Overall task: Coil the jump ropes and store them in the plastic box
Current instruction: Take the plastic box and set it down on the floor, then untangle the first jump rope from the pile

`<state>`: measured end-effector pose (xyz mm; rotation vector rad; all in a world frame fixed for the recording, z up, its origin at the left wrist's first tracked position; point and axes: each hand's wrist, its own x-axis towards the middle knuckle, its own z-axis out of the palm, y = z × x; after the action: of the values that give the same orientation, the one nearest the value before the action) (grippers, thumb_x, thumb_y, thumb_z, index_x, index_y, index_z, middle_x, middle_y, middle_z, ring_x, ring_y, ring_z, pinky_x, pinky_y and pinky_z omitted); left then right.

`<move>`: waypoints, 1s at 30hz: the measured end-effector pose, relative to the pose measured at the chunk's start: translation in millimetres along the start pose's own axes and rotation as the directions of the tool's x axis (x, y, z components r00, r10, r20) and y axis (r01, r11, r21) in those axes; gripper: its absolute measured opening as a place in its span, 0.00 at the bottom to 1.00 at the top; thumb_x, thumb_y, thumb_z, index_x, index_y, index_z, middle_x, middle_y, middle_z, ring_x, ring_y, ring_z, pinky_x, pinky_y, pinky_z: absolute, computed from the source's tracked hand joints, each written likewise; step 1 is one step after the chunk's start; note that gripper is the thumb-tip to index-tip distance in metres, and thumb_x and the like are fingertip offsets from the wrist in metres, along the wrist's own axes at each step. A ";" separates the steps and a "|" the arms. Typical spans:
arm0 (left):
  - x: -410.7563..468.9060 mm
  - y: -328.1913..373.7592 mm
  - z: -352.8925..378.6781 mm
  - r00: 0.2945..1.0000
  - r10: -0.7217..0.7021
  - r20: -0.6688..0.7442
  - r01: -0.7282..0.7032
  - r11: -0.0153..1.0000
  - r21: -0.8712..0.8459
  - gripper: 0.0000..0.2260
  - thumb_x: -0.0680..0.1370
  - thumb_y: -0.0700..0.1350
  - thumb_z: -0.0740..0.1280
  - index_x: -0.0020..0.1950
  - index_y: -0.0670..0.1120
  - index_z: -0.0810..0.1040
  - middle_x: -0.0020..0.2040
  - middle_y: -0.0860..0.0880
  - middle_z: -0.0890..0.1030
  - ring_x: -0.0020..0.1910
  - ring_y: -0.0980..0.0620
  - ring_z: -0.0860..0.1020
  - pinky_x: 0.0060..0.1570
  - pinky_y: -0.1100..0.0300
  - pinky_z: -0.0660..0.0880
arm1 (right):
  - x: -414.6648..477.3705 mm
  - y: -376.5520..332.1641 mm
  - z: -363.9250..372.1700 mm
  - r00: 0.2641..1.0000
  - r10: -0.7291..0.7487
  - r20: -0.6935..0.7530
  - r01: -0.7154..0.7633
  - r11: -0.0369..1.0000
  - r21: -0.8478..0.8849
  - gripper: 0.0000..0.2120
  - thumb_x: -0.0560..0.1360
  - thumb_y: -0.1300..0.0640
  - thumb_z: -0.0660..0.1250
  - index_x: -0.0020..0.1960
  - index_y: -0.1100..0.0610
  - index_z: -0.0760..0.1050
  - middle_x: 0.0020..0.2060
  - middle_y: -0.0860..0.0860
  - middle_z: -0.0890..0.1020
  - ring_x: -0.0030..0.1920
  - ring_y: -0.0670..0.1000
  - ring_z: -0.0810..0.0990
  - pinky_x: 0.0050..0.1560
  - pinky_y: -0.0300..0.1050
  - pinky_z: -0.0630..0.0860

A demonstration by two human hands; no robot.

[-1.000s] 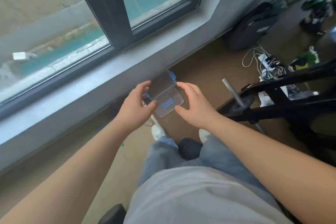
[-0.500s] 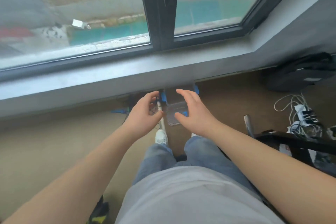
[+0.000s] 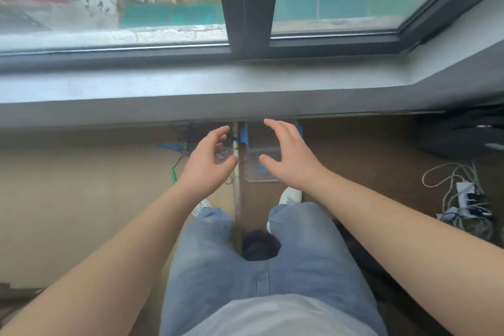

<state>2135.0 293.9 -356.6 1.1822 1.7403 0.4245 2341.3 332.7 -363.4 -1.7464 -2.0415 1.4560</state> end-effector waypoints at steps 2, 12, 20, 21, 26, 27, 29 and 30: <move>26.7 -28.4 6.7 1.000 -0.018 -0.009 0.018 1.000 0.011 0.28 0.77 0.45 0.68 0.75 0.57 0.65 0.69 0.55 0.73 0.67 0.56 0.72 0.66 0.50 0.73 | 29.7 17.2 23.1 1.000 -0.001 0.015 0.001 1.000 -0.010 0.36 0.76 0.49 0.68 0.80 0.47 0.56 0.77 0.49 0.59 0.77 0.52 0.60 0.75 0.54 0.63; 183.1 -245.2 94.5 0.981 -0.189 -0.044 0.185 0.980 -0.075 0.28 0.77 0.42 0.69 0.76 0.54 0.66 0.69 0.52 0.73 0.66 0.56 0.73 0.63 0.60 0.70 | 211.1 163.1 201.2 0.992 -0.010 0.128 0.020 0.997 -0.075 0.37 0.75 0.48 0.68 0.80 0.46 0.55 0.76 0.51 0.60 0.76 0.56 0.62 0.75 0.55 0.63; 275.7 -395.9 165.6 0.948 -0.291 -0.126 0.280 0.955 -0.101 0.26 0.77 0.40 0.68 0.75 0.50 0.67 0.69 0.48 0.74 0.66 0.52 0.74 0.62 0.60 0.69 | 332.6 256.1 318.8 0.973 -0.083 0.218 0.111 0.987 -0.120 0.38 0.73 0.48 0.69 0.79 0.47 0.56 0.75 0.54 0.62 0.75 0.57 0.63 0.74 0.56 0.65; 284.2 -410.9 172.4 0.945 -0.294 -0.146 0.285 0.955 -0.079 0.27 0.76 0.41 0.68 0.75 0.50 0.67 0.69 0.48 0.75 0.64 0.52 0.75 0.62 0.57 0.71 | 344.7 263.6 332.8 0.970 -0.079 0.228 0.109 0.986 -0.122 0.39 0.73 0.49 0.69 0.79 0.47 0.56 0.75 0.54 0.62 0.75 0.57 0.63 0.74 0.56 0.65; 317.8 -467.2 203.4 0.929 -0.310 -0.200 0.308 0.950 -0.044 0.29 0.74 0.43 0.68 0.75 0.50 0.68 0.69 0.48 0.75 0.64 0.48 0.76 0.56 0.41 0.78 | 392.0 296.8 396.8 0.956 -0.075 0.282 0.117 0.984 -0.136 0.42 0.70 0.49 0.71 0.79 0.47 0.56 0.74 0.55 0.64 0.74 0.59 0.65 0.72 0.57 0.67; 322.7 -476.9 208.0 0.921 -0.320 -0.222 0.317 0.947 -0.050 0.28 0.74 0.43 0.68 0.75 0.49 0.68 0.69 0.48 0.75 0.65 0.48 0.76 0.59 0.44 0.78 | 397.2 300.8 405.5 0.955 -0.065 0.291 0.111 0.983 -0.144 0.41 0.70 0.50 0.71 0.79 0.47 0.56 0.74 0.55 0.64 0.74 0.59 0.65 0.73 0.55 0.67; 331.2 -493.8 214.8 0.898 -0.352 -0.265 0.341 0.936 -0.086 0.27 0.74 0.42 0.68 0.74 0.48 0.69 0.68 0.47 0.76 0.64 0.48 0.76 0.64 0.50 0.74 | 404.0 309.1 419.2 0.958 -0.043 0.284 0.088 0.985 -0.149 0.41 0.71 0.51 0.71 0.79 0.48 0.57 0.74 0.56 0.65 0.74 0.58 0.65 0.73 0.52 0.66; 335.0 -501.6 217.8 0.886 -0.368 -0.281 0.356 0.930 -0.097 0.28 0.74 0.41 0.68 0.74 0.47 0.70 0.67 0.46 0.76 0.64 0.47 0.76 0.65 0.52 0.73 | 406.3 313.1 424.2 0.963 -0.032 0.268 0.073 0.987 -0.143 0.40 0.71 0.51 0.71 0.79 0.48 0.57 0.73 0.56 0.66 0.73 0.59 0.65 0.72 0.52 0.66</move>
<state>2031.7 297.4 -989.5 0.7615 2.1482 0.4218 2172.4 377.1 -1005.6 -1.6069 -2.3686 1.6352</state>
